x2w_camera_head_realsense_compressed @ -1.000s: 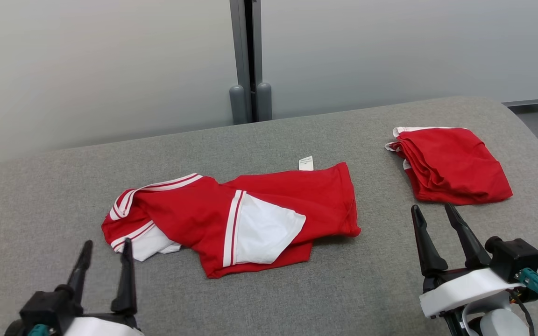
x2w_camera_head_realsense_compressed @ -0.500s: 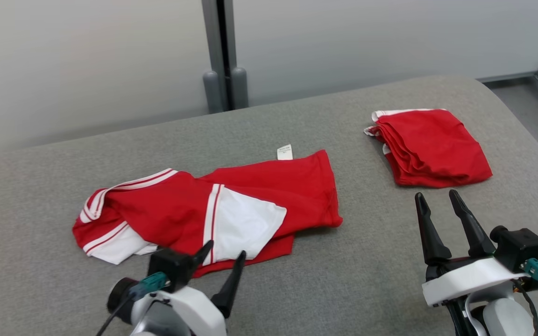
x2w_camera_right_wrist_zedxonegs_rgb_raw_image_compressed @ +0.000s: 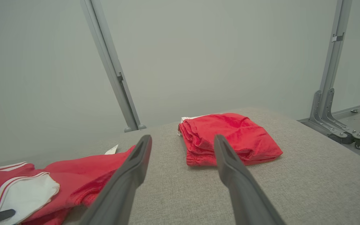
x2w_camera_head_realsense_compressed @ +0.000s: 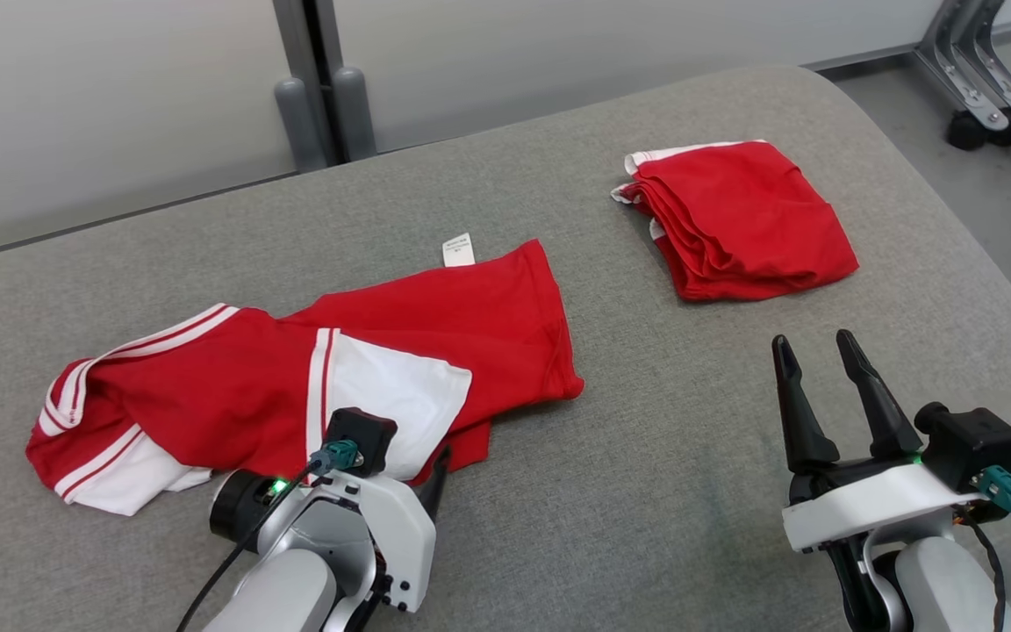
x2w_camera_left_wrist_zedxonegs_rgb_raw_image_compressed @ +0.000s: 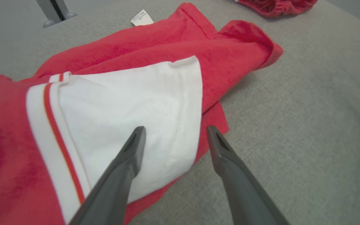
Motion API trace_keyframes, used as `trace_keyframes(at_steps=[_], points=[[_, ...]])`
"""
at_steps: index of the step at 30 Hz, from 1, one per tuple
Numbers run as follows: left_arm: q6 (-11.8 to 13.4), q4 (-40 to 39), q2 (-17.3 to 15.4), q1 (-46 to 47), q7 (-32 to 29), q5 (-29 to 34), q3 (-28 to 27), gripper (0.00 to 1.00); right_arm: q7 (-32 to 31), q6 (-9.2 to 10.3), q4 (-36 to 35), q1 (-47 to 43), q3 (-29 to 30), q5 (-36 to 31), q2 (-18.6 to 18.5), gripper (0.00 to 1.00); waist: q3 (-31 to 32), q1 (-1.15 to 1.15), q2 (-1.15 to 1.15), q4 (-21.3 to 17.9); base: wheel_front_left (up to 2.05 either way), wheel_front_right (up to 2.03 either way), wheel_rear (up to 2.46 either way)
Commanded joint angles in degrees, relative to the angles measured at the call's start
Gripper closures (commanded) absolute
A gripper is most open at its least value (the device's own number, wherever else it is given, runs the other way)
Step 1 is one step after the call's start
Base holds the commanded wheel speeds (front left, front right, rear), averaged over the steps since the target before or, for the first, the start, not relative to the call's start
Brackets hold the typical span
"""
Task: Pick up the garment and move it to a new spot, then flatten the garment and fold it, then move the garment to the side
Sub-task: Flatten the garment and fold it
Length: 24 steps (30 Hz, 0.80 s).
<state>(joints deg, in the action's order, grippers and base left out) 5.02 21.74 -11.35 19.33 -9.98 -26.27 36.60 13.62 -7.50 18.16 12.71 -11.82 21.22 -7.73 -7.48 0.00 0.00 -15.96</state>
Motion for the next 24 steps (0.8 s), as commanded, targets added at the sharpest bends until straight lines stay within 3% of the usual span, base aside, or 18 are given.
trace_keyframes(at_steps=[1,3,4,5,6,8,16,24], points=[[0.7,1.2,-0.1,1.4,0.1,0.9,0.0,0.00,0.5,0.02,0.4,0.4,0.0,0.3,0.0,0.00,-0.6,0.00,0.00,-0.7,0.00,0.00,0.00],[1.2,2.5,0.0,1.8,0.3,1.0,-0.1,0.00,0.7,0.02,0.6,0.5,0.2,0.3,0.1,0.00,-0.7,0.00,0.00,-0.8,0.00,0.00,0.00],[1.2,2.9,0.0,2.0,0.5,0.9,-0.2,0.05,0.7,0.02,0.7,0.5,0.3,0.3,0.0,0.00,-0.7,0.00,0.00,-0.7,0.00,0.00,0.00],[1.3,2.9,0.1,2.2,0.9,0.5,-0.5,0.26,0.8,0.01,0.8,0.4,0.4,0.3,0.0,0.00,-0.7,0.00,0.00,-0.6,0.00,0.00,0.00],[1.1,3.0,0.2,2.2,1.1,0.3,-0.6,0.56,0.9,0.02,0.9,0.4,0.6,0.3,0.0,0.00,-0.6,0.00,0.00,-0.4,0.00,0.00,0.00],[1.0,3.2,-0.1,2.0,1.4,0.1,-0.6,1.00,1.1,0.02,1.1,0.3,0.9,0.2,-0.1,0.00,-0.3,0.00,0.00,0.4,0.00,0.00,0.00],[0.7,2.0,0.7,0.9,4.5,-1.9,-2.1,1.00,1.2,0.02,1.6,0.2,0.3,0.2,-0.7,0.00,1.5,0.00,0.00,4.1,0.00,0.00,0.00],[1.6,-3.6,-0.3,-2.6,7.9,-5.1,-5.4,1.00,0.7,0.02,1.4,-1.3,0.8,0.1,-1.7,0.00,4.6,0.00,0.00,11.0,0.00,0.00,0.00]])
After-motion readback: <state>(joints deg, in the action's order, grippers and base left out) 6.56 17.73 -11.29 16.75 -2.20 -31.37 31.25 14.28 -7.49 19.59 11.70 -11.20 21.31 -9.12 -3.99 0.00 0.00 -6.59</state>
